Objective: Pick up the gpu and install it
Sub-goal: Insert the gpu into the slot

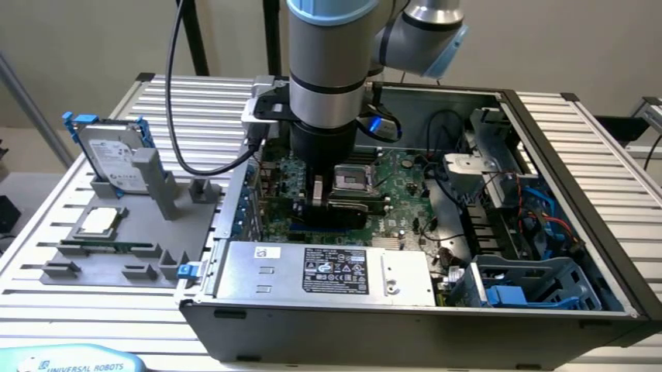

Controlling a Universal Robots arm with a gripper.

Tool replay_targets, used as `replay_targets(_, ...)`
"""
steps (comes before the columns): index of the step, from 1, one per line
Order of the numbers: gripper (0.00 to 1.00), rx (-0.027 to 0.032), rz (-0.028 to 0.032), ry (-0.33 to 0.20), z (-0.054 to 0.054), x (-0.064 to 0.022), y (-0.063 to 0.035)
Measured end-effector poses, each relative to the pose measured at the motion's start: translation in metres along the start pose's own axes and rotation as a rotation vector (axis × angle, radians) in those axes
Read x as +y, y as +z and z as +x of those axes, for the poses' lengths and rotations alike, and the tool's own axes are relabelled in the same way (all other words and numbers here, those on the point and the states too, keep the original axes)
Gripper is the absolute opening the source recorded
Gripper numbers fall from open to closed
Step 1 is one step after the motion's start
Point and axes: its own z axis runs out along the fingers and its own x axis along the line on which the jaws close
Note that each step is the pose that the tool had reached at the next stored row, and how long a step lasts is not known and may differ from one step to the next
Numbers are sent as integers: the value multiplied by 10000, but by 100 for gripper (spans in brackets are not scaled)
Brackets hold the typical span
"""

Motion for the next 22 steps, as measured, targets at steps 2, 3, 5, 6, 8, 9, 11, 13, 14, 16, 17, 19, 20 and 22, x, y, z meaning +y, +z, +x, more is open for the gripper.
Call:
replay_targets(2, 27, 0, 0, -1, 0, 0, 1)
replay_targets(3, 27, -1, 1, 0, 0, 1, 2)
replay_targets(5, 27, -1, 0, -1, 0, 1, 2)
replay_targets(6, 27, -1, 0, -1, 0, 1, 2)
replay_targets(8, 27, -1, 0, -1, 0, 2, 2)
replay_targets(9, 27, -1, 0, -1, 0, 2, 2)
replay_targets(11, 27, -1, 0, -1, -2, 2, 1)
replay_targets(13, 27, 0, 1, -2, -4, 3, 1)
replay_targets(14, 27, -1, 1, -2, -5, 4, 1)
replay_targets(16, 27, -1, 1, -3, -7, 6, 1)
replay_targets(17, 27, -2, 1, -3, -8, 6, 1)
replay_targets(19, 27, -2, 1, -4, -10, 8, 1)
replay_targets(20, 27, -2, 1, -5, -10, 8, 1)
replay_targets(22, 27, -2, 1, -5, -10, 10, 1)
